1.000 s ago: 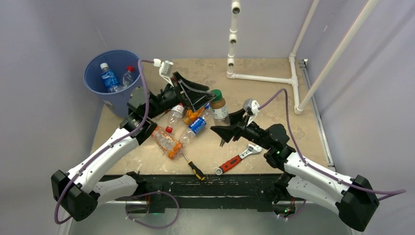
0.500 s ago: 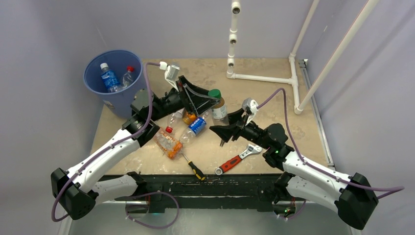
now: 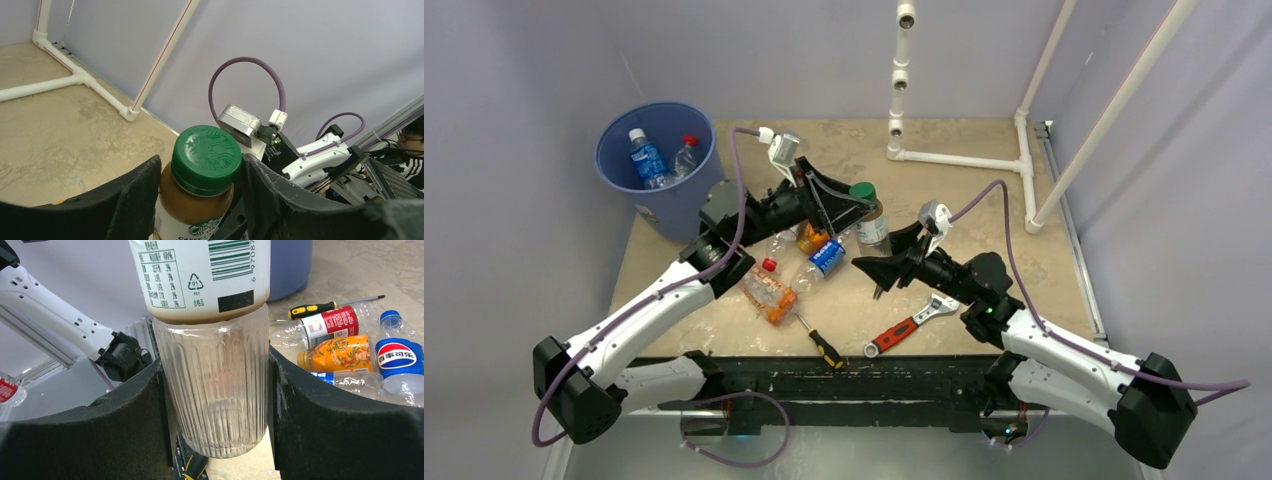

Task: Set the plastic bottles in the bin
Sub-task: Pick up the plastic bottle at the center of the board.

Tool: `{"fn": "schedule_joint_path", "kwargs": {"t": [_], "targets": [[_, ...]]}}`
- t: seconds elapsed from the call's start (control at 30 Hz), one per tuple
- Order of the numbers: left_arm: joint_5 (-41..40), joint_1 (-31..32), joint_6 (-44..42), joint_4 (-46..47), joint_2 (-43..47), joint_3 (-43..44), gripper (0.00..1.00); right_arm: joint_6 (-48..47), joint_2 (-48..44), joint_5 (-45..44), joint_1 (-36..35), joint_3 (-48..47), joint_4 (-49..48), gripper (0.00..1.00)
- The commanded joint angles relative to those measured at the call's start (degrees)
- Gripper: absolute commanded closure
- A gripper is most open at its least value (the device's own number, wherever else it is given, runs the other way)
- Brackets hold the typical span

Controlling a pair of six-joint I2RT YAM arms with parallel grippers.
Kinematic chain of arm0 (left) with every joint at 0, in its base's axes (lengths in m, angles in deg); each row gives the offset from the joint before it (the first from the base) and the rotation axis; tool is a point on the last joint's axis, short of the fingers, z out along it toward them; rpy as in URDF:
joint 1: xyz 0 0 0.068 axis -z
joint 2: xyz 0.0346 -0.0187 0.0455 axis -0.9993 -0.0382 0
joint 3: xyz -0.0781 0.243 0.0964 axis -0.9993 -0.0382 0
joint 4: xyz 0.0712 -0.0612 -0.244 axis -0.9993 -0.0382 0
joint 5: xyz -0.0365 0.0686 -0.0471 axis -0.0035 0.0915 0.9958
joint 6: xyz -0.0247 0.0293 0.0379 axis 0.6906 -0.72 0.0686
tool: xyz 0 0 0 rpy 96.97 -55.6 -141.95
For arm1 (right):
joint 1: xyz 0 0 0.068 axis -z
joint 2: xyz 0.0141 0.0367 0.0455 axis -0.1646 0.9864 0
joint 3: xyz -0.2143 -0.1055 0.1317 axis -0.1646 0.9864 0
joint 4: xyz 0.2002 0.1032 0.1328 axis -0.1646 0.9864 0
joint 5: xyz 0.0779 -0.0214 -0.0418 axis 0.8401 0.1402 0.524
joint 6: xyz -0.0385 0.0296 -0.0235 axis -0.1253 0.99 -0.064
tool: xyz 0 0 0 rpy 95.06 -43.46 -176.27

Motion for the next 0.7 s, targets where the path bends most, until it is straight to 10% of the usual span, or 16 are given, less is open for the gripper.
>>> {"fn": "schedule_joint_path", "kwargs": {"t": [0.0, 0.23, 0.33, 0.47, 0.67], "targets": [[0.5, 0.7, -1.2, 0.7, -0.5, 1.5, 0.46, -0.2, -0.4, -1.2, 0.0, -1.1, -1.4, 0.65], [-0.1, 0.8, -2.0, 0.5, -0.6, 1.9, 0.85, -0.5, -0.6, -0.9, -0.1, -1.1, -0.5, 0.63], [-1.0, 0.9, -3.6, -1.4, -0.3, 3.3, 1.00, -0.2, -0.9, -1.1, -0.1, -1.6, 1.4, 0.35], [-5.7, 0.8, -10.0, -9.8, 0.8, 8.1, 1.00, -0.1, -3.6, -2.6, -0.1, -2.7, 5.4, 0.03], [-28.0, 0.8, -28.9, -29.9, 3.6, 22.5, 1.00, -2.3, -11.0, -4.2, -0.1, -5.5, 15.0, 0.01]]}}
